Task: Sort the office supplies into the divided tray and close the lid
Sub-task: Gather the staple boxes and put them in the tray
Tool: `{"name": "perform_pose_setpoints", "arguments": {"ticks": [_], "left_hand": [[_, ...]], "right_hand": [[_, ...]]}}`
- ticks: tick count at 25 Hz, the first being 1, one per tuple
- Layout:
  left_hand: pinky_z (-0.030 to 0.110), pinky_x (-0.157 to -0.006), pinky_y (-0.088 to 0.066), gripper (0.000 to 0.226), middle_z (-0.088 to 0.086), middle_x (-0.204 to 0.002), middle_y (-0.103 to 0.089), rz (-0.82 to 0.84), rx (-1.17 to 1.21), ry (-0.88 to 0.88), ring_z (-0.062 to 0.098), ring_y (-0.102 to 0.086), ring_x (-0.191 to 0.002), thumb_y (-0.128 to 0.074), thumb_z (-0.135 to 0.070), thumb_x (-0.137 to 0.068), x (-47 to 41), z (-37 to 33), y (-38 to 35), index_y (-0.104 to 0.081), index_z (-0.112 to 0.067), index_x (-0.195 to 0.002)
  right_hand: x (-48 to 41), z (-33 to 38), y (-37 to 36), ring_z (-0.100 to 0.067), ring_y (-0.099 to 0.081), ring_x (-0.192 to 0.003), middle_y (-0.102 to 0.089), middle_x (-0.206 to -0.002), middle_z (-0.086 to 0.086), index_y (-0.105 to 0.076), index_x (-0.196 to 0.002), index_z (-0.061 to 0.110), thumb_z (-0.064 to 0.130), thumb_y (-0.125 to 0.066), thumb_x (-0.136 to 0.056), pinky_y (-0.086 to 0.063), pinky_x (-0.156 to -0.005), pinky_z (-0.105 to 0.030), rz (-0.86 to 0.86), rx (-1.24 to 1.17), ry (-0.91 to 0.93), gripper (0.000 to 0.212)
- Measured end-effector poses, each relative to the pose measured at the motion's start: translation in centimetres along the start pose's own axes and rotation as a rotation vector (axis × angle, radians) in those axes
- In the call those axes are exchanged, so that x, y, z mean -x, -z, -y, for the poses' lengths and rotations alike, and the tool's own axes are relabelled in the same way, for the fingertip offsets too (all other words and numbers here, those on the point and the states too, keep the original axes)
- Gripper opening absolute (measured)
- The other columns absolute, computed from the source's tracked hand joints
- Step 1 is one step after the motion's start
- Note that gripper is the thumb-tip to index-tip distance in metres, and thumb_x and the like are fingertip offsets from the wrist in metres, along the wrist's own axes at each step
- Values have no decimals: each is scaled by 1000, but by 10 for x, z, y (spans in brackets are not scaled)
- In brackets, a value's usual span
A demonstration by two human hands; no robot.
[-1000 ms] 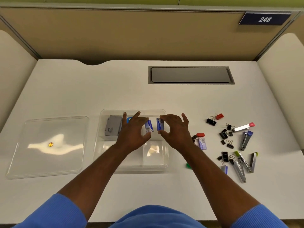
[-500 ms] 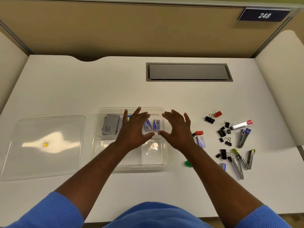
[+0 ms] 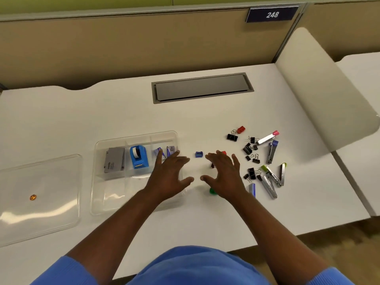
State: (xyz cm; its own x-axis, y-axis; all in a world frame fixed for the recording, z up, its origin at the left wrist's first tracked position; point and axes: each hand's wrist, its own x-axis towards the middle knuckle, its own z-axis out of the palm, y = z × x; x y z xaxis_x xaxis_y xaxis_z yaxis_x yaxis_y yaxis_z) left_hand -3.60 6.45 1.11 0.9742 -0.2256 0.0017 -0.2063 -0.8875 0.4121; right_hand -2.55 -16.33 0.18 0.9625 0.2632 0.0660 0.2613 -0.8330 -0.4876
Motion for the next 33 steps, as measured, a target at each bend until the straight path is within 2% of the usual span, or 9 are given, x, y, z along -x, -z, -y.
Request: {"name": "perform_pose_setpoints", "arguments": {"ticks": [7,15,18,21,25,30,33], "left_hand": [[41,-124,-1,64,-9,-142,-55,56,34,-106,6,-43,-136,-61,-59,-85,-7,-52,-22,-50,-29,-141],[43,-124,1,74,-6,-151,-46,173,-20,-97,9,-36,-141,-63,-59,-84,-35,-86,-53,-40,-27,-147],[45,-123,-8,74,-2,-151,-46,173,-49,-73,15,-34,-143,-66,-55,-84,-47,-88,-62,-40,-24,-146],[42,-117,-18,70,0,-145,-50,153,-47,-38,18,-36,-141,-70,-51,-81,-59,-93,-71,-46,-24,-141],[43,-114,-19,67,-4,-144,-51,165,-102,-32,19,-34,-142,-71,-49,-81,-73,-101,-82,-48,-26,-139],[42,-109,-24,61,-3,-135,-57,163,-227,-49,18,-44,-130,-66,-51,-83,-84,-112,-93,-53,-23,-136],[43,-110,-27,58,-2,-131,-58,162,-243,-30,19,-47,-126,-65,-50,-83,-86,-115,-96,-56,-22,-134]], "right_hand": [[60,-49,24,-17,-32,-147,-53,-146,6,-51,-140,29,47,-75,-81,-9,-124,-50,6,46,-129,66],[95,-96,48,-11,-32,-143,-52,-146,8,-52,-138,31,46,-79,-80,-11,-124,-43,-35,-42,-220,66],[103,-109,52,-11,-31,-144,-51,-147,7,-51,-140,32,47,-77,-81,-4,-124,-39,-27,-43,-223,65],[110,-123,51,-10,-33,-144,-51,-147,7,-51,-140,32,47,-75,-82,-5,-125,-39,-1,-16,-192,65],[115,-133,46,-14,-38,-141,-52,-144,4,-50,-141,30,45,-73,-84,-9,-124,-37,62,15,-172,63],[113,-140,41,-15,-38,-140,-49,-147,6,-46,-144,30,44,-69,-88,-14,-119,-29,94,-27,-157,62],[109,-141,38,-13,-41,-137,-52,-144,8,-50,-140,30,43,-69,-88,-17,-118,-27,83,-60,-122,57]]}}
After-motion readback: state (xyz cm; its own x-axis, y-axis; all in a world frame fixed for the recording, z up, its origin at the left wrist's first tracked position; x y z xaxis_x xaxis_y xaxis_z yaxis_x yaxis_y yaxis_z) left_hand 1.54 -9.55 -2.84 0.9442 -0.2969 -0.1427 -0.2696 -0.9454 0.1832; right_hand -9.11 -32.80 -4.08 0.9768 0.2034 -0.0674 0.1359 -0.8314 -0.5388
